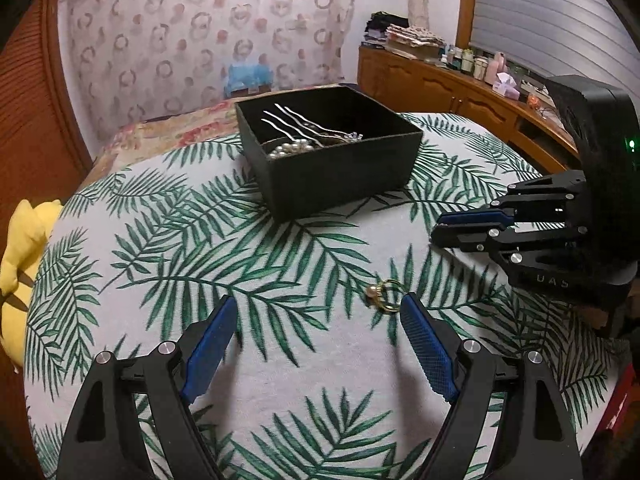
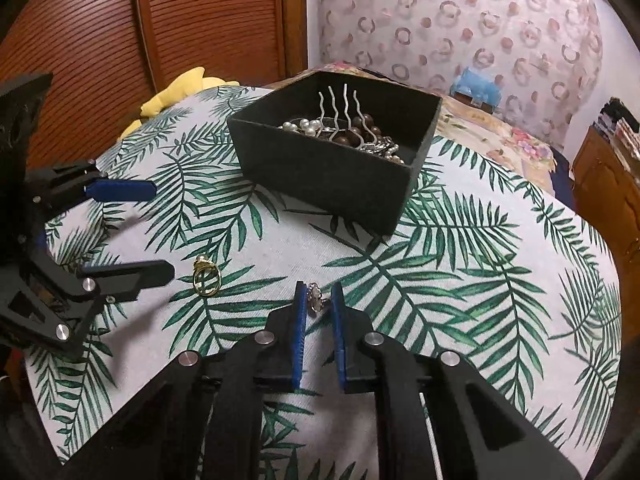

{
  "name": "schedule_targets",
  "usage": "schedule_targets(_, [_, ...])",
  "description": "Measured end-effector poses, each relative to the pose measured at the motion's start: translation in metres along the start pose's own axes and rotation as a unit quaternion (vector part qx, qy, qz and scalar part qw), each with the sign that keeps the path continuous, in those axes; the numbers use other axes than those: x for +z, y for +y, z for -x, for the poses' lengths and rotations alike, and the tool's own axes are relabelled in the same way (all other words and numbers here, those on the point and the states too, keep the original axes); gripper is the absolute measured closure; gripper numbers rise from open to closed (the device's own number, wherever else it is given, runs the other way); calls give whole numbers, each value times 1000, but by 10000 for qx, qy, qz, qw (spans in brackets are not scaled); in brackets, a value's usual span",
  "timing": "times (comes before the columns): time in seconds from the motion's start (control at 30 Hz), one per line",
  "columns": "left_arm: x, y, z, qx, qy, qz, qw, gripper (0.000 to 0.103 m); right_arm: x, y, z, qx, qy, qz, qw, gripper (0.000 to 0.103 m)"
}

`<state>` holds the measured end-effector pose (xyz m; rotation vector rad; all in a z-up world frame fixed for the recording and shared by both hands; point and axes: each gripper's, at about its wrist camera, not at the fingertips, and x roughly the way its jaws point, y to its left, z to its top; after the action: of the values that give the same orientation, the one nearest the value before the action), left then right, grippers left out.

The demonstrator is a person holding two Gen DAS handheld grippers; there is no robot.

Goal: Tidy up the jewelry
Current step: 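Grasp a small silver earring with the right tool, then grasp the gold ring with the left tool while the right tool holds the earring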

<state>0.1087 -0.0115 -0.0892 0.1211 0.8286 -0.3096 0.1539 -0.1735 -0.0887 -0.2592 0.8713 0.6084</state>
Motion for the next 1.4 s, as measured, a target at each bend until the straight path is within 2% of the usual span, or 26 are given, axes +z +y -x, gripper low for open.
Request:
schedule_targets(0.03, [0, -2, 0, -17, 7, -24, 10000, 23, -2, 0, 2, 3, -23, -11, 10000, 96])
schedule_targets(0.2, [1, -15, -5, -98, 49, -212, 9997, 24, -10, 2, 16, 51, -140, -28, 9999, 96])
schedule_targets(0.4, [4, -27, -13, -211, 165, -377, 9989, 44, -16, -3, 31, 108, -263, -139, 9995, 96])
schedule_targets(0.47, [4, -30, -16, -239, 203, -443, 9985, 55, -19, -6, 36, 112, -287, -175, 9994, 96])
schedule_targets(0.6, [5, -35, -19, -273, 190, -525, 9981, 61, -25, -11, 43, 107, -292, -247, 9992, 96])
schedule_targets(0.8, [9, -40, -21, -299, 174, -545, 9979, 79, -28, -20, 51, 155, -365, -390, 9985, 96])
schedule_targets(1.4, [15, -33, 3, -373, -195, -351, 9985, 79, -21, -17, 63, 93, -480, -312, 9983, 96])
